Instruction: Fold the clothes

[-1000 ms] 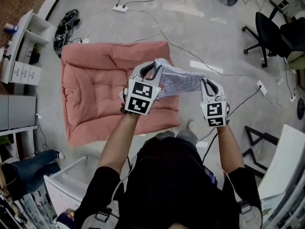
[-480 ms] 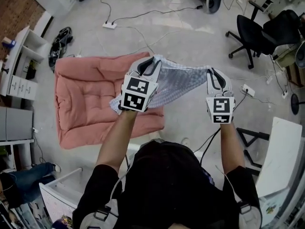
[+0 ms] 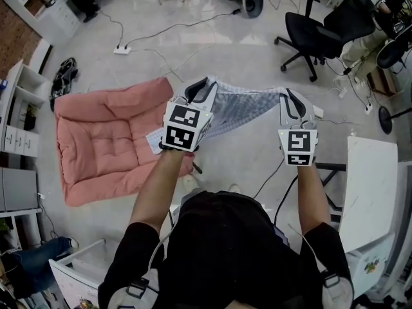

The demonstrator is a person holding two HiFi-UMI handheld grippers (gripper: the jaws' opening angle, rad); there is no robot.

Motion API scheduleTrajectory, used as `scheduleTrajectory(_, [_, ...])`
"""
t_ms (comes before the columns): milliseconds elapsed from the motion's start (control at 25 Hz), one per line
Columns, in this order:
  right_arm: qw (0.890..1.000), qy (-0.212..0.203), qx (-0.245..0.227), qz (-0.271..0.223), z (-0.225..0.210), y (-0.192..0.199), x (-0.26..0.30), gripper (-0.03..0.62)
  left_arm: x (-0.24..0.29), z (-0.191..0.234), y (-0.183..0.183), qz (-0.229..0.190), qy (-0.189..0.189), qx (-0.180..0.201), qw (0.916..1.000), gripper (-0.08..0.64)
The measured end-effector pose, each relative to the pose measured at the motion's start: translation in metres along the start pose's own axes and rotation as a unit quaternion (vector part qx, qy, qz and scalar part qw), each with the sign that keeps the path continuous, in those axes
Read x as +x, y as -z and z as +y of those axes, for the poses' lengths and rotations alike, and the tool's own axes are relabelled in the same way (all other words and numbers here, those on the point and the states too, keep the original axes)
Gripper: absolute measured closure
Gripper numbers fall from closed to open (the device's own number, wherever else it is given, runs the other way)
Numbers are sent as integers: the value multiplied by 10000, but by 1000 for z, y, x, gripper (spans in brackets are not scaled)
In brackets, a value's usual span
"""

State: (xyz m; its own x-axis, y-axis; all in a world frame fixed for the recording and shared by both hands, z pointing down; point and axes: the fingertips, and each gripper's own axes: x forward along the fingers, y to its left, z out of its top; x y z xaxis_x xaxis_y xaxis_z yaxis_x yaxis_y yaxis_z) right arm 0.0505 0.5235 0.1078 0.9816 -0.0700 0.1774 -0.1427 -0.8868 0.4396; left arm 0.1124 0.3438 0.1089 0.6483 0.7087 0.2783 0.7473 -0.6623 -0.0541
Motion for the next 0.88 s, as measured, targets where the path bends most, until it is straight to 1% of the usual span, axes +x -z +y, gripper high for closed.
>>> scheduleTrajectory(160, [9996, 269, 25, -28, -39, 5, -31, 555, 14, -40, -25, -130, 217, 66, 9997, 476])
scheduleTrajectory(320, [9988, 478, -2, -104, -72, 9, -58, 555, 24, -74, -46, -270, 325, 163, 9990, 476])
scheduleTrajectory(520, [9974, 703, -126, -120, -114, 18, -85, 555, 38, -117, -64, -413, 485, 133, 9979, 476])
scheduleTrajectory(680, [9964, 832, -135, -112, -133, 25, -105, 555, 47, -144, -71, -433, 603, 197, 9970, 477])
scheduleTrajectory(880, [9951, 980, -121, -38, -150, 28, -124, 555, 57, -167, -78, -428, 792, 209, 9957, 477])
